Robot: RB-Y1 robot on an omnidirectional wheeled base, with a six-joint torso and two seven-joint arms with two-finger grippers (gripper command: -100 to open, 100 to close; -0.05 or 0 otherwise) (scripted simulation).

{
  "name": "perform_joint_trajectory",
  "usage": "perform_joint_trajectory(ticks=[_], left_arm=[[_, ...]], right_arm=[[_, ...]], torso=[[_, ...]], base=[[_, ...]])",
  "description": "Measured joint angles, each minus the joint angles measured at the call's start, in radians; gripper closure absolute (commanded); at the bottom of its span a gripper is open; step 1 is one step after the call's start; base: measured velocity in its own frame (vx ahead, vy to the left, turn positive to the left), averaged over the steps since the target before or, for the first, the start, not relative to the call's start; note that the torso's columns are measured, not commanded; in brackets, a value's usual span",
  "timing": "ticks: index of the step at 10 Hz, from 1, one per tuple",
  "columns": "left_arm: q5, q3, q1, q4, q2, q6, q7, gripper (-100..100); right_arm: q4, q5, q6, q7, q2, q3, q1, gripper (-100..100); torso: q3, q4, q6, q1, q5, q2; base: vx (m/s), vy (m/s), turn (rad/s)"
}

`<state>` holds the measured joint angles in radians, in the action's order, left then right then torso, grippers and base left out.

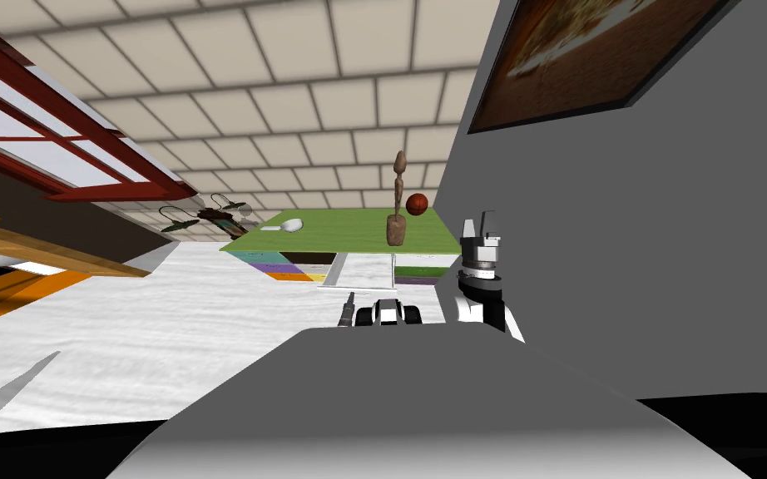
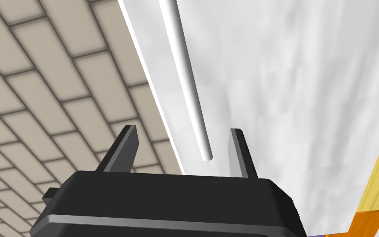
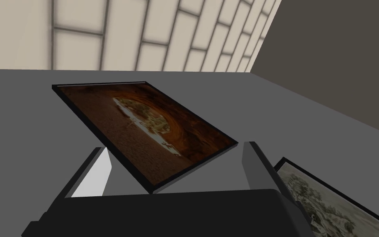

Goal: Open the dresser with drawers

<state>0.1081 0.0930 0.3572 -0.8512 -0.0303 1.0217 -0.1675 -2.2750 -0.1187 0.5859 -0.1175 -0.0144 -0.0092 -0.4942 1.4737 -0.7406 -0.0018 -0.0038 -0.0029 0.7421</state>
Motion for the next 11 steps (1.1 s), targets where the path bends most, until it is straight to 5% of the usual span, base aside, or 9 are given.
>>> perform_joint_trajectory(ticks=[11], left_arm=[[0.002,0.032,0.116,-0.273,-0.020,-0.171,0.030,-100]], right_arm=[[0.000,0.000,0.000,0.000,0.000,0.000,0.000,0]], torso=[[0.003,0.002,0.002,0.003,0.002,-0.004]], base=[[-0.004,-0.002,-0.010]])
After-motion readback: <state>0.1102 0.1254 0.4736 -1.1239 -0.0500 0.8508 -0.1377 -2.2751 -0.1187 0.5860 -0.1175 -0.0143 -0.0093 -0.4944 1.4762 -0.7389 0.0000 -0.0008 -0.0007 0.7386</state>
